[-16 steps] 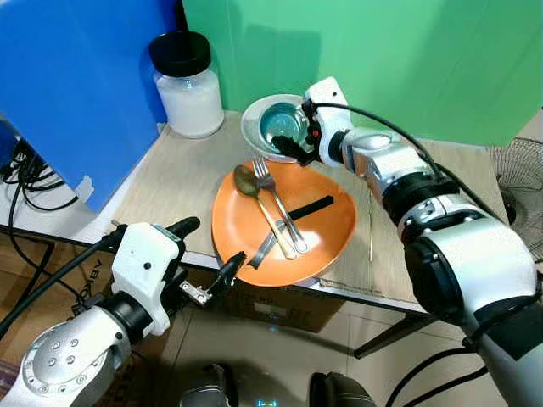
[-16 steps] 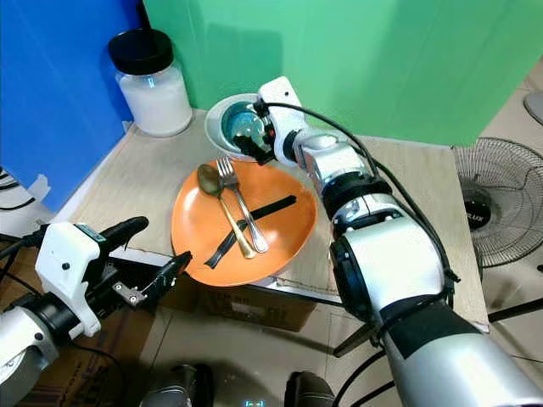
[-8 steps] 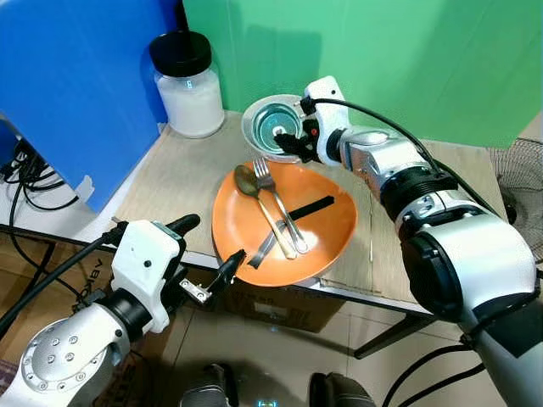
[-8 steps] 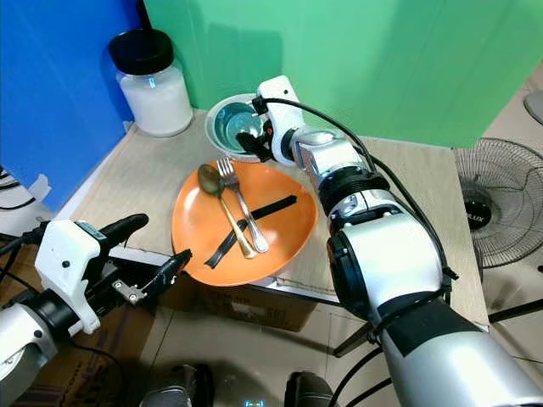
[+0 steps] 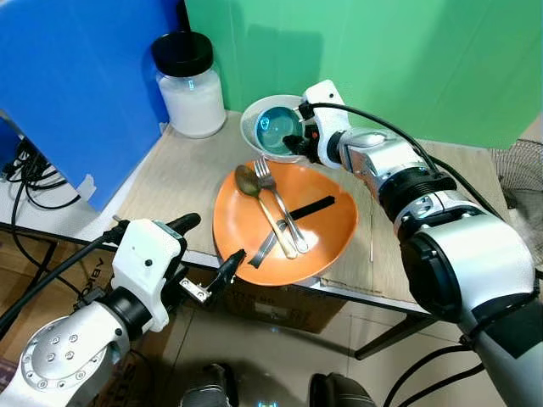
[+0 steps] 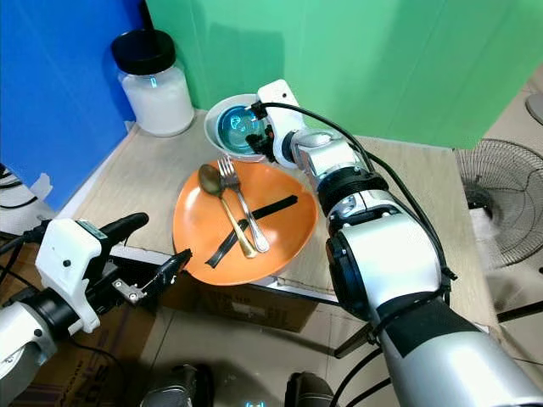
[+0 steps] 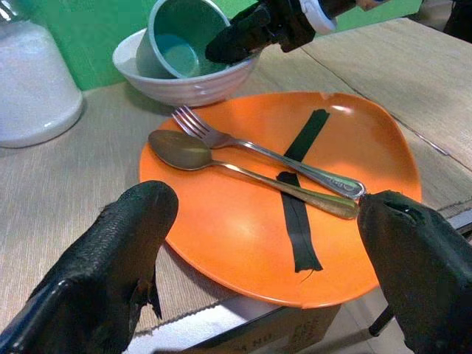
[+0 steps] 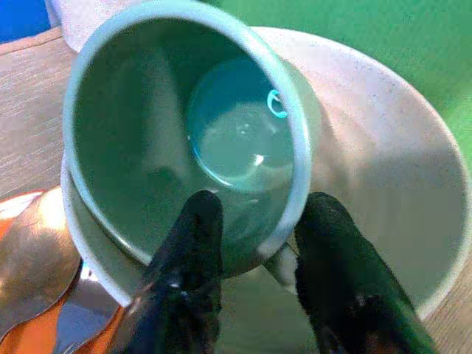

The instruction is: Setting the table

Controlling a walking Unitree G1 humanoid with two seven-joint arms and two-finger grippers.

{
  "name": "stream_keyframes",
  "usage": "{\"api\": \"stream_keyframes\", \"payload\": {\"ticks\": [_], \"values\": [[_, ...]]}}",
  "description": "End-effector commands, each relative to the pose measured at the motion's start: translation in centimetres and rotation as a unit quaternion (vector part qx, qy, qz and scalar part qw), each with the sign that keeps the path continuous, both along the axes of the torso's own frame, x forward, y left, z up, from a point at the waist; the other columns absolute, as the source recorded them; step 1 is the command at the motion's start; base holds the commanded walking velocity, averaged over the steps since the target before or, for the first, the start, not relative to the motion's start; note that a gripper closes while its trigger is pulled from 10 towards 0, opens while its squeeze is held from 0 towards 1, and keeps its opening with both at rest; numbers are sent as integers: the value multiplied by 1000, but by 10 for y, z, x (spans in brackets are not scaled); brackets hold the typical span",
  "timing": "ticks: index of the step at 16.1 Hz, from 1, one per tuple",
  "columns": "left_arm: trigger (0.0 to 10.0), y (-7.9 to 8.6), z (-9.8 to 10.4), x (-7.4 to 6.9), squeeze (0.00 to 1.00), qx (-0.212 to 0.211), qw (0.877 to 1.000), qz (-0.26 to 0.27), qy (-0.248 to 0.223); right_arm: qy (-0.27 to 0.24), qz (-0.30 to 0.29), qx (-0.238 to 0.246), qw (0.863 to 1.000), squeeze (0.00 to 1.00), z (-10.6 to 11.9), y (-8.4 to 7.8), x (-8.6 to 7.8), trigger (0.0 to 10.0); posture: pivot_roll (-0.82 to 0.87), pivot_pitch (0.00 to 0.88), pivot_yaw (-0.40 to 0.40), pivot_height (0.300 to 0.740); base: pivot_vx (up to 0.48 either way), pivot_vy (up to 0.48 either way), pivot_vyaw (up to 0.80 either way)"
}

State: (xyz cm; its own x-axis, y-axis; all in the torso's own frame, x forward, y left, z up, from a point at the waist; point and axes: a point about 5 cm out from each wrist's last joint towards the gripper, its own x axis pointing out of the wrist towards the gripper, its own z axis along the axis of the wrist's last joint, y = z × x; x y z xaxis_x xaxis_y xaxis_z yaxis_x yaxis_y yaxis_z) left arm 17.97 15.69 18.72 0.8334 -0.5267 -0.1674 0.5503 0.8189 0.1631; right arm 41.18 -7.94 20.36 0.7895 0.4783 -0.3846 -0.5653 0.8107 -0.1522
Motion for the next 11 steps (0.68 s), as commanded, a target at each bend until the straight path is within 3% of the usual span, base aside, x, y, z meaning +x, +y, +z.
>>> {"api": "stream_keyframes", "payload": {"ticks": [1,11], "values": [[10000,-1,-1,0,0,3,1000,-9,4,11,-6,4,1000,0,-4,0,-1,0,56,148,7,740,0,0,0],[10000,4,2,9,0,11,1000,8,-19,-17,-49,52,997,0,4,0,3,0,53,126,11,740,0,0,0]]}}
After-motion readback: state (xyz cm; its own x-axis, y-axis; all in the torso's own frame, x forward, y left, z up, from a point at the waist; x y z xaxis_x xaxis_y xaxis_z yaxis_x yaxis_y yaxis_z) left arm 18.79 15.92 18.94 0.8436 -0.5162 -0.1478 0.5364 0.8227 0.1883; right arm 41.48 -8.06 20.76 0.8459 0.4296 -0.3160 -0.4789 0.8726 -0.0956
